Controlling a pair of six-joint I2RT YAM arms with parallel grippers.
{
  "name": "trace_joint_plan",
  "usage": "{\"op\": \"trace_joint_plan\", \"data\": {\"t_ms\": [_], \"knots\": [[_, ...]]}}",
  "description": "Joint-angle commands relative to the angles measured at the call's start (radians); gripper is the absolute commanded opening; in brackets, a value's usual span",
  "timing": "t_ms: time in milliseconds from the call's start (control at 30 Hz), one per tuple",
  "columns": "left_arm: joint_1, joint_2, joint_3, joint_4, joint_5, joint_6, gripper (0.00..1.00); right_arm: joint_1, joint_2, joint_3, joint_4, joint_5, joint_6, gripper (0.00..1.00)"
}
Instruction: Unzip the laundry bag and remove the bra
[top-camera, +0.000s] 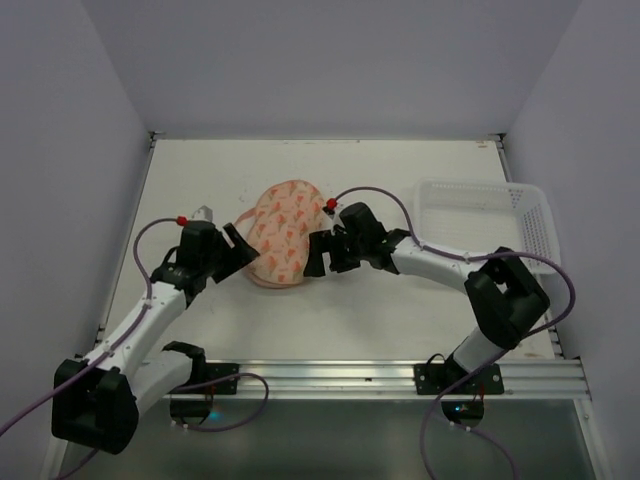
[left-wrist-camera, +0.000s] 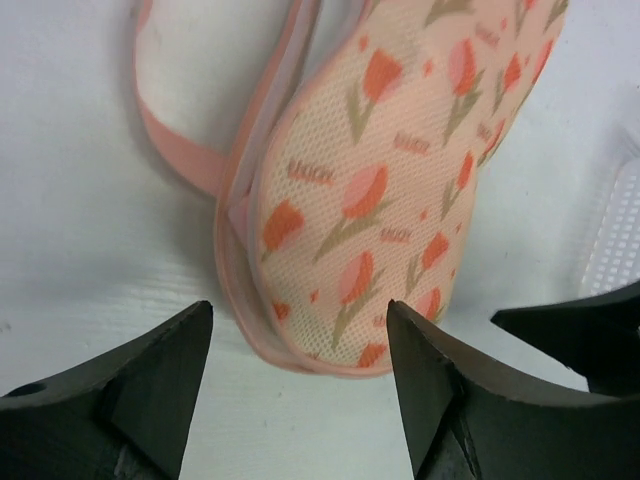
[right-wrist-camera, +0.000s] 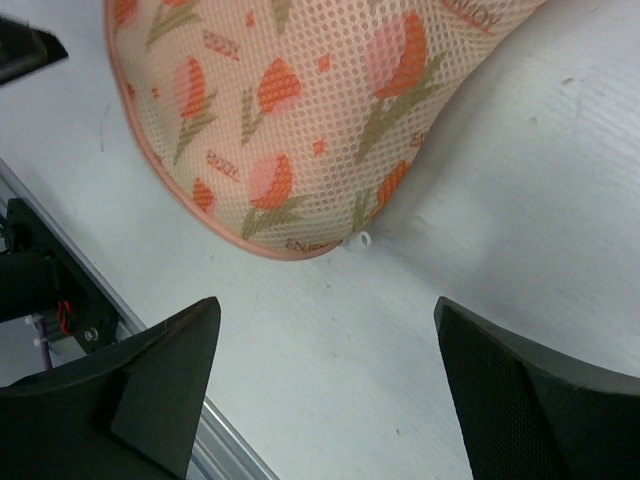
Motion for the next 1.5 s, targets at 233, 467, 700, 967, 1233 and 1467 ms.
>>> {"op": "trace_joint_plan", "data": {"t_ms": [233, 467, 700, 967, 1233, 1467], "knots": [[0.017, 0.329, 0.362, 0.103, -0.138, 0.333, 0.63, -0.007, -0.364, -0.056, -0.128, 0.227, -0.043, 0.93], [0.037, 0.564, 0.505, 0.152, -0.065, 0.413, 0.59, -0.007, -0.532, -0.139, -0.141, 0.237, -0.025, 0.93], [0.049, 0.701, 0.577, 0.145, 0.035, 0.450, 0.53, -0.009, -0.639, -0.211, -0.151, 0.269, -0.025, 0.93], [0.060, 0.710, 0.535, 0.118, 0.087, 0.456, 0.48, -0.009, -0.662, -0.239, -0.154, 0.273, -0.006, 0.92], [0.077, 0.705, 0.492, 0.125, 0.113, 0.459, 0.39, -0.009, -0.639, -0.233, -0.138, 0.244, -0.011, 0.92], [0.081, 0.676, 0.482, 0.128, 0.123, 0.457, 0.16, -0.009, -0.642, -0.237, -0.129, 0.238, -0.006, 0.92]]}}
